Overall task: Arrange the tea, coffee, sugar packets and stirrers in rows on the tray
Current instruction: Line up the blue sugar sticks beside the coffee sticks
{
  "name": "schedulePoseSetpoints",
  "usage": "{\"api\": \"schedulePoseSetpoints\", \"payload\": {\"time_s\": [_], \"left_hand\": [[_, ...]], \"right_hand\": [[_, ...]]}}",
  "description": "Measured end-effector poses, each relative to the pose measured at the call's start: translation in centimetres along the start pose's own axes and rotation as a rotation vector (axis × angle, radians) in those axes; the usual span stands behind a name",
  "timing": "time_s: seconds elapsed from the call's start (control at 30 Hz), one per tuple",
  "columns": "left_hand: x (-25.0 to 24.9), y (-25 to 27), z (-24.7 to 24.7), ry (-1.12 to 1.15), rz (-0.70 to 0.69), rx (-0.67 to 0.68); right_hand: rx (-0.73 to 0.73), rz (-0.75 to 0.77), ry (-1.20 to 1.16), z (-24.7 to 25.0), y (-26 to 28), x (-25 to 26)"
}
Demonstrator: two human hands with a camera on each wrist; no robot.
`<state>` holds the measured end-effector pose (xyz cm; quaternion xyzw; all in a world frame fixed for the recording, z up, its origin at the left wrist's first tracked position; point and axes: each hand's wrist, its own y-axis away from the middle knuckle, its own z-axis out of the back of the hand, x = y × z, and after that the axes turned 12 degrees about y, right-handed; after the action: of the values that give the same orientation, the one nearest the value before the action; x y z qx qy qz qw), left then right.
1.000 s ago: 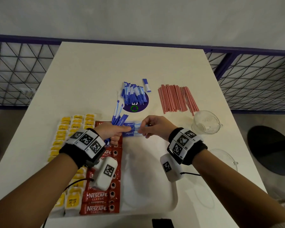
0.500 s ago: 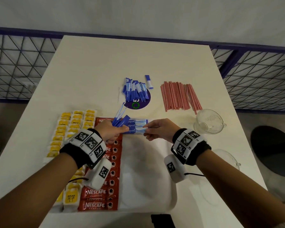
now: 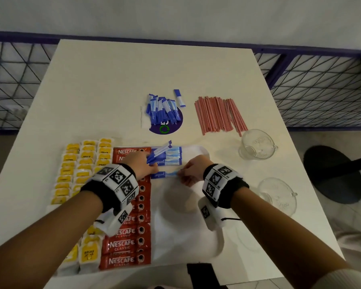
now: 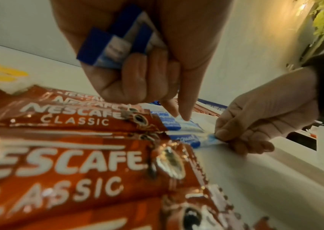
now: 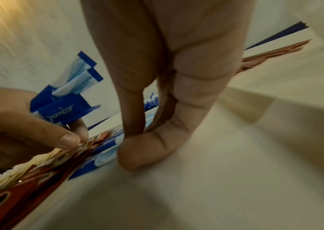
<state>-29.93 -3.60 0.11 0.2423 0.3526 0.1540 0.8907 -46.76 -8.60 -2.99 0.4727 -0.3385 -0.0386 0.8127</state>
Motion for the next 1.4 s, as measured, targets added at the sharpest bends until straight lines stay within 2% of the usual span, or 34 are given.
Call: {"api": "schedulePoseSetpoints", "payload": {"time_s": [0.23,0.57,0.83,1.1,1.23,1.4], "left_hand": [[-0.5,-1.5,-0.1,-0.222,-0.052,0.042],[-0.9,-1.9,0.0,-0.324,-0.107,0.068],[-0.9,-1.9,-0.1,-0.316,-0.076,0.073],[-0.7,-1.6,0.3,-0.252,-0.041,0.050],[-0.8,-0.9,1.2,-0.100,-0.063,0.043],[-1.2,0.5,2.2,0.047,-0.095,0.092]], "right_hand": [[-0.022,-0.079,-0.005,0.1,-0.8,0.6],[-0.017,-0.129,0.068,-0.1,-1.6,0.9],[-0.051,-0.131,0.095,0.0,-1.7,0.8],[-0.029,-0.127,-0.003,0.3,-0.4,1.1],[-0.029,-0.040,-0.057,0.9,1.4,1.4],[0.073,0.196,-0.117,2.0,3.5,2.7]]}}
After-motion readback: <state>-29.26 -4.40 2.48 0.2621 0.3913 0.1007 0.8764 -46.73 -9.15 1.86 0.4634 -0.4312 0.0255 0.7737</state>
